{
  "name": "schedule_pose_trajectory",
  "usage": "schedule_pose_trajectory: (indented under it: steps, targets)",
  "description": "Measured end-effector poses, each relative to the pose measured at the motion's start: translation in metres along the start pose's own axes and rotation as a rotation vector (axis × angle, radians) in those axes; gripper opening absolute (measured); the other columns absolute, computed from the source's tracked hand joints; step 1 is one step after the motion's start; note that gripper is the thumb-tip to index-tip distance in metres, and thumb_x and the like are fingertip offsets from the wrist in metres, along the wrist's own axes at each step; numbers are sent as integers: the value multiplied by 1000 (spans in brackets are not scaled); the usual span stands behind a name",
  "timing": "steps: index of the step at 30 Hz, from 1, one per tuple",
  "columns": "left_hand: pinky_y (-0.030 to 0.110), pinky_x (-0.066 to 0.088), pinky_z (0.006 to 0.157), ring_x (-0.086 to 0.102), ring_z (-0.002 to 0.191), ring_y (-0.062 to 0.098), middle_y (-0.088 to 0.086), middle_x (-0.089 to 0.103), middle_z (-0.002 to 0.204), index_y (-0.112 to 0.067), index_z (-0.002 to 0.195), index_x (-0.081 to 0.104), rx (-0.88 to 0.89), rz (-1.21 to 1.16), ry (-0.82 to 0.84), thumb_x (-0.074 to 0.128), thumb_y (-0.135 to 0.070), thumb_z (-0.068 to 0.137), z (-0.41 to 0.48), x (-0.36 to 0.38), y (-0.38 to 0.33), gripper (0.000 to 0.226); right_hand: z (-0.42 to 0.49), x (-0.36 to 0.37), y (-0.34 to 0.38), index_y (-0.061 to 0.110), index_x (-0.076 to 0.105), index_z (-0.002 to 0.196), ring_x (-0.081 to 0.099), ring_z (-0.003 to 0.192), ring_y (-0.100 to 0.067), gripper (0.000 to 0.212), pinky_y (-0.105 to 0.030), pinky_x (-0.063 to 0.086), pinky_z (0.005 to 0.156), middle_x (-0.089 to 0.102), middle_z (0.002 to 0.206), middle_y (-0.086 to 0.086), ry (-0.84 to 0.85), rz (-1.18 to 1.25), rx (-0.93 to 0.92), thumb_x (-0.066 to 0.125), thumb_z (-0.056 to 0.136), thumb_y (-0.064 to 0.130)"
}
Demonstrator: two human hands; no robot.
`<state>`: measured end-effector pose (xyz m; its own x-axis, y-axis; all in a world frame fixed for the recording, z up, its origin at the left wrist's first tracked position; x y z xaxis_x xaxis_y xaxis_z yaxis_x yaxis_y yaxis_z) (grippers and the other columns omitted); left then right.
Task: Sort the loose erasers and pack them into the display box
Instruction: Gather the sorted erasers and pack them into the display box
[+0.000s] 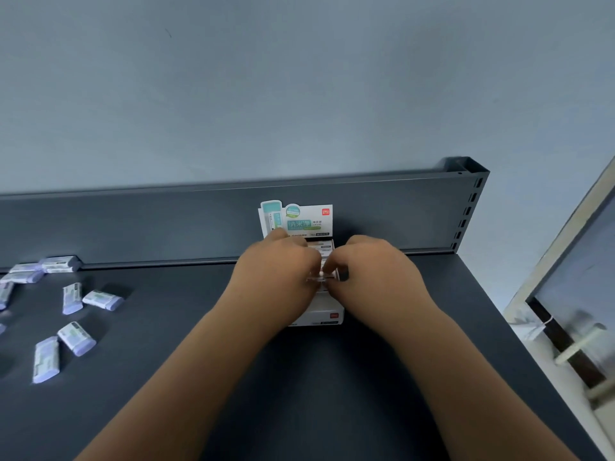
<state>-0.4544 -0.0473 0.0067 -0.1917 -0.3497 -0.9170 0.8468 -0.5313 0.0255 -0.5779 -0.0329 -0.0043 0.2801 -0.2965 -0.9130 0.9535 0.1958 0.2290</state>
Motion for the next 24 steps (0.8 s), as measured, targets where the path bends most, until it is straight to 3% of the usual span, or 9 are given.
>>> schedule_pose_trajectory:
  steps: [4, 11, 16, 18, 21, 24]
  targets:
    - [37, 43, 67, 59, 89, 30, -3, 67, 73, -20, 74, 72, 43, 160, -49, 74, -38, 76, -2, -4, -2, 19, -1, 1, 0, 32, 74, 96, 57, 87, -16, 15, -28, 45, 61, 57, 94, 6, -31, 17, 16, 61, 88, 32]
    - [42, 47, 74, 63, 95, 36, 2, 69, 76, -17, 72, 76, 47, 258, -49, 85, -29, 64, -5, -6, -9, 17, -5, 1, 2, 30, 70, 94, 55, 87, -17, 13, -29, 34, 57, 55, 91, 7, -90, 33, 24, 59, 87, 29]
    - [40, 47, 70, 63, 93, 34, 1, 68, 72, -16, 73, 76, 24, 296, -2, 86, -25, 61, -5, -1, -9, 18, -8, 4, 2, 31, 66, 103, 58, 86, -18, 17, -32, 45, 60, 56, 98, 7, -71, 56, 26, 58, 88, 28]
    - [39, 46, 72, 61, 95, 30, -2, 68, 76, -19, 79, 76, 11, 286, 42, 80, -31, 68, -6, -3, -11, 17, -9, 3, 3, 31, 65, 104, 59, 88, -19, 17, -33, 47, 62, 56, 99, 7, -64, 60, 29, 59, 88, 32]
    - [38, 46, 85, 54, 109, 22, -9, 67, 101, -29, 104, 69, -104, 143, 133, 54, -49, 86, -12, -11, -5, 31, -11, -8, 5, 30, 67, 103, 59, 90, -16, 25, -34, 50, 67, 58, 97, 7, -67, 87, 2, 58, 86, 47]
    - [39, 50, 86, 58, 105, 18, -11, 66, 111, -37, 116, 61, -204, 26, 117, 44, -58, 87, -26, -39, 7, 40, -10, -40, 10, 30, 69, 111, 60, 94, -14, 35, -36, 52, 76, 60, 98, 9, -108, 195, -18, 55, 88, 53]
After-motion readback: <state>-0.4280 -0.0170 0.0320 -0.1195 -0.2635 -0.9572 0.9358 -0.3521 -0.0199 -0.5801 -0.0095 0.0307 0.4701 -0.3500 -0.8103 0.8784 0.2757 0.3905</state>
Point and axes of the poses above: each hand's wrist, its own z-axis towards the middle knuckle, its own x-axis out of the palm, y = z × x, the point moved 6 cm from there along z, towards the middle knuckle
